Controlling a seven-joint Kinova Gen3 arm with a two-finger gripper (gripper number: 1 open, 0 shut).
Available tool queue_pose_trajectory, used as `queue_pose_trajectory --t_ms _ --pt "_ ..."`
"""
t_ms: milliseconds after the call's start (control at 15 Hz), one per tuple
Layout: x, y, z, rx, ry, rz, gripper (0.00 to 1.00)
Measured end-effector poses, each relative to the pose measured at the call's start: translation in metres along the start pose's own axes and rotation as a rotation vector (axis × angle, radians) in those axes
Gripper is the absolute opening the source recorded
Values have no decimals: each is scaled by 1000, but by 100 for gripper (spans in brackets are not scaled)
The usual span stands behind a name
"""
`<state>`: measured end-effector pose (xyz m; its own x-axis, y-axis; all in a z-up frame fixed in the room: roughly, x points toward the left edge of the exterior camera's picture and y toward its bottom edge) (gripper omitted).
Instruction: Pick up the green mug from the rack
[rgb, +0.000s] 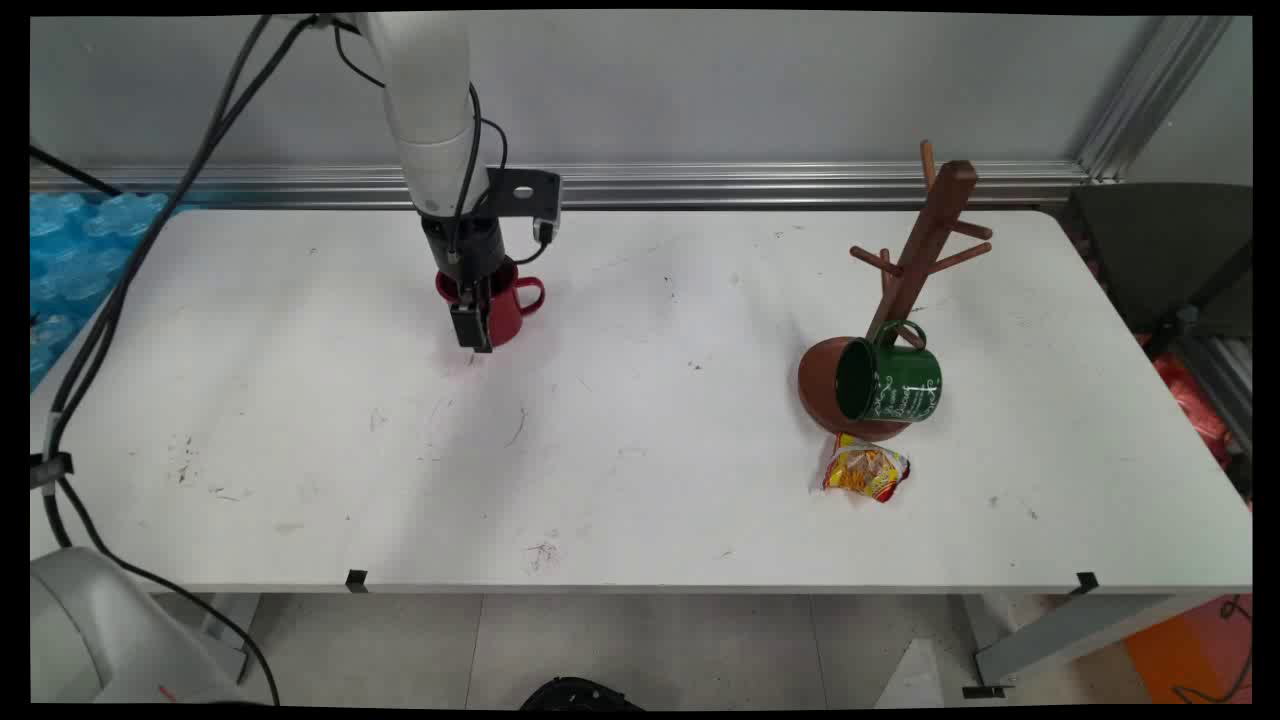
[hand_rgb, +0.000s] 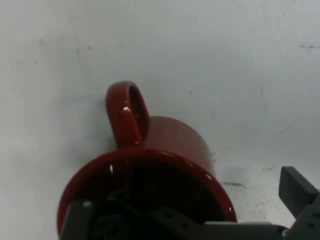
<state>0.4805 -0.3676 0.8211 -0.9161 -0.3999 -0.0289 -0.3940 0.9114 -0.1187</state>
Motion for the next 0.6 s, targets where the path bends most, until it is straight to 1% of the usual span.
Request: queue_pose_trajectory --t_ms 267,467,600 --pt "-1 5 -22 -1 40 -6 100" --pt "-5 13 -52 -5 93 -33 100" --pt "-8 18 -73 -12 138 -52 100"
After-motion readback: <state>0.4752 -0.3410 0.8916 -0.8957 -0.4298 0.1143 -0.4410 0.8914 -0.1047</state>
